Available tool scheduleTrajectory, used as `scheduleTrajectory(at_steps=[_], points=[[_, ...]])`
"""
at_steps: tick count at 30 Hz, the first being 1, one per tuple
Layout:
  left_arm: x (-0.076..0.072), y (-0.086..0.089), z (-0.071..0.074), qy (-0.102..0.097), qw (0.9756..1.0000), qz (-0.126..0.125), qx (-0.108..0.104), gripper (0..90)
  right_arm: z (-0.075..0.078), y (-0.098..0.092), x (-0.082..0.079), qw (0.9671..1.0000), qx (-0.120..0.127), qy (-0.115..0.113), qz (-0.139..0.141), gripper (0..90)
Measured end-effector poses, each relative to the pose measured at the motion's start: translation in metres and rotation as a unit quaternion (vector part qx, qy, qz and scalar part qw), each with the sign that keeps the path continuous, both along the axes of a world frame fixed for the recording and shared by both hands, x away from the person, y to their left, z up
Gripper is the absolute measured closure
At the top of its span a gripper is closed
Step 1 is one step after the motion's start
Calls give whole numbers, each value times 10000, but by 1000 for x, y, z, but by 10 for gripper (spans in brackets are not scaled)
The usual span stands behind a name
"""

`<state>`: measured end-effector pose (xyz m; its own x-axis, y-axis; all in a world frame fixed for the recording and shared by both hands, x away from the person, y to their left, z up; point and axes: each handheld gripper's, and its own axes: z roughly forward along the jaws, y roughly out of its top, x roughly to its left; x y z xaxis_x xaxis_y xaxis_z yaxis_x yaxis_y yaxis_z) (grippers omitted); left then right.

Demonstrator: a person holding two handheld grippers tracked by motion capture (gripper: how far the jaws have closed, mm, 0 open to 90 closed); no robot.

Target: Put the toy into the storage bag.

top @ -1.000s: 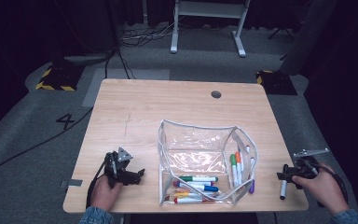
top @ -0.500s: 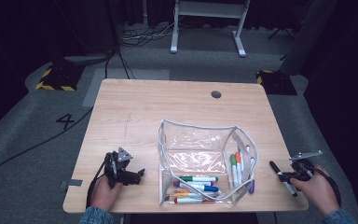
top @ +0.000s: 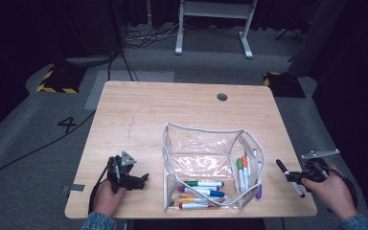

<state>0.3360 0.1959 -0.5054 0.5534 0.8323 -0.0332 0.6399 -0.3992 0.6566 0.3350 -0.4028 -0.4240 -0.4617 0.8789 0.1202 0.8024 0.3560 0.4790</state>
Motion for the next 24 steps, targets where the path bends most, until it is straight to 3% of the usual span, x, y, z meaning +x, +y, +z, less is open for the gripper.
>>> scheduleTrajectory(at_steps=[9, 24], points=[[0, 0, 0, -6, 10000, -6, 10, 0, 46, 17, -5, 9986, 293, -277, 335, 769], [0, 0, 0, -1, 10000, 0, 1, 0, 102, 43, -3, 9923, 510, -605, 952, 770]])
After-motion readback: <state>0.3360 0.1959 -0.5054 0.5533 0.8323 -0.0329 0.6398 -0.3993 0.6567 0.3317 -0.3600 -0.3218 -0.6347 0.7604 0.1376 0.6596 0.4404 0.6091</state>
